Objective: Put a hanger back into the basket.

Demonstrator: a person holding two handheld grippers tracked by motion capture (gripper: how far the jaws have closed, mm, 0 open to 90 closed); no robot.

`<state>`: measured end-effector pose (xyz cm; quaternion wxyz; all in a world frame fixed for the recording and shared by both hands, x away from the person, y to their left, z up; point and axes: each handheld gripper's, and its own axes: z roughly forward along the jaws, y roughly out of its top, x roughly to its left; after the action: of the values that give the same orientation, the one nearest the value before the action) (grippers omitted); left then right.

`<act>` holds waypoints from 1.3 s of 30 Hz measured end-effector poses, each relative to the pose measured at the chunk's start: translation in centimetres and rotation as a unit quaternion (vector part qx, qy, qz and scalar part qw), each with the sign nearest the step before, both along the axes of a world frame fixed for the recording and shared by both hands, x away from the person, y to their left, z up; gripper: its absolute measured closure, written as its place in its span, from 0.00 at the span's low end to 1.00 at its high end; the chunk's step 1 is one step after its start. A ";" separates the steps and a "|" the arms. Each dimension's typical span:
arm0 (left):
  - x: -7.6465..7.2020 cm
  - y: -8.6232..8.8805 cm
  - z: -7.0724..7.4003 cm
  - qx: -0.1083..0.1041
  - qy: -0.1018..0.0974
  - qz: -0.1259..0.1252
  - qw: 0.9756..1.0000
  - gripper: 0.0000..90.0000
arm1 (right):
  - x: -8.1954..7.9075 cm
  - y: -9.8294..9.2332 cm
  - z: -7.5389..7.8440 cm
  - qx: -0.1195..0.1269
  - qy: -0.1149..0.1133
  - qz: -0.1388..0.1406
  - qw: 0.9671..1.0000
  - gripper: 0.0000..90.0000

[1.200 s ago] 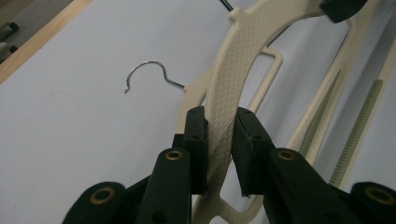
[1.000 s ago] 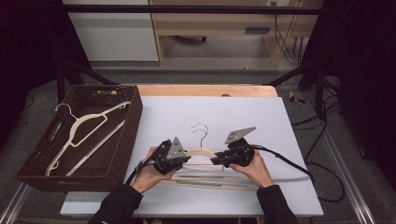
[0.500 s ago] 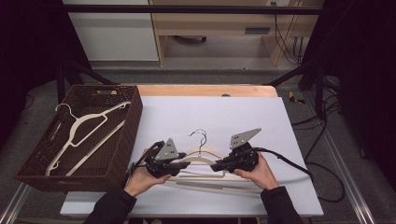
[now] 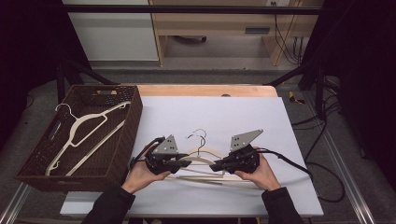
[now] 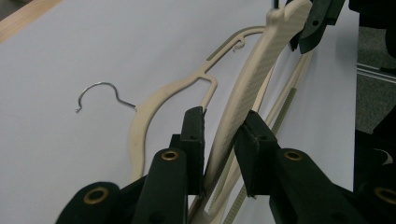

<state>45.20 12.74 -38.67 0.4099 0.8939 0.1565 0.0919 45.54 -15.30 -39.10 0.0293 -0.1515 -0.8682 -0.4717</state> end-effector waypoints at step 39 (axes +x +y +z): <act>-3.0 7.1 11.2 -0.084 -0.052 0.086 0.991 0.96 | -3.2 -7.5 1.2 0.029 -0.136 -0.264 0.954 0.15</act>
<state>42.16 19.81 -27.52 0.4816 0.8337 0.2182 0.1594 42.33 -22.77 -37.87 -0.2102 -0.3090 -0.7786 -0.5041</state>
